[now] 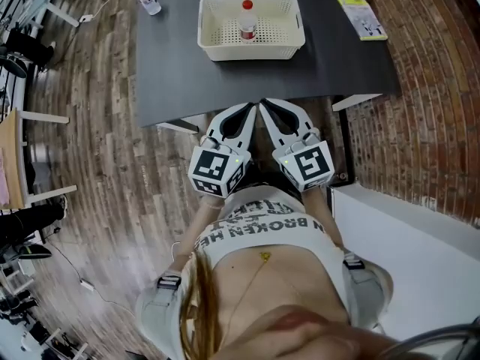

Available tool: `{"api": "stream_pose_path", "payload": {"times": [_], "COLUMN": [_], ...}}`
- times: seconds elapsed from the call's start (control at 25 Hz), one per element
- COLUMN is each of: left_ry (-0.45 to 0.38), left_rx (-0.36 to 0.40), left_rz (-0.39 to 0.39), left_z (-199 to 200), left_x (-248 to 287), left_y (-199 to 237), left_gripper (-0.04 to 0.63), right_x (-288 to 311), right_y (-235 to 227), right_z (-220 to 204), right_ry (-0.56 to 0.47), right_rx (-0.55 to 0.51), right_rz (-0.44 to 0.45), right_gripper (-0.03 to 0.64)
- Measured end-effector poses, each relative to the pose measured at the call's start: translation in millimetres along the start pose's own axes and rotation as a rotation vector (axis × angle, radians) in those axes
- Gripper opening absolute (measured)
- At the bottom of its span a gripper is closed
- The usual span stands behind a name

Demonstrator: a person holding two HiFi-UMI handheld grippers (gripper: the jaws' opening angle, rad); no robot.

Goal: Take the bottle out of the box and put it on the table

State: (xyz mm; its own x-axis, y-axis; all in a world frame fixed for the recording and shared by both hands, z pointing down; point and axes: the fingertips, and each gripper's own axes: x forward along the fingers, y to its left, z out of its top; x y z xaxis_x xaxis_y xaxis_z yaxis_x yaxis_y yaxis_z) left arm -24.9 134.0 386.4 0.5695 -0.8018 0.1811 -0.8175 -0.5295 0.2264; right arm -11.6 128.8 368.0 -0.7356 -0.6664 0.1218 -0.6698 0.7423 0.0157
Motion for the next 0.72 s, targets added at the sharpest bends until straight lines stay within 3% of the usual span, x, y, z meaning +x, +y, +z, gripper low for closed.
{"api": "stream_pose_path", "payload": {"times": [0.4,0.72], "left_ry": [-0.014,-0.006], "left_rx": [-0.021,-0.031], "left_rz": [0.005,0.028], "left_z": [7,12], "left_x": [-4,26], "left_y": [25,41], "left_gripper": [0.0,0.0], "right_x": [25,42], "right_y": [1,-23], "right_z": [4,2], "right_ry": [0.01,0.019], "right_rx": [-0.014,-0.013], "right_rz": [-0.002,0.021], "right_gripper": [0.009,0.009]}}
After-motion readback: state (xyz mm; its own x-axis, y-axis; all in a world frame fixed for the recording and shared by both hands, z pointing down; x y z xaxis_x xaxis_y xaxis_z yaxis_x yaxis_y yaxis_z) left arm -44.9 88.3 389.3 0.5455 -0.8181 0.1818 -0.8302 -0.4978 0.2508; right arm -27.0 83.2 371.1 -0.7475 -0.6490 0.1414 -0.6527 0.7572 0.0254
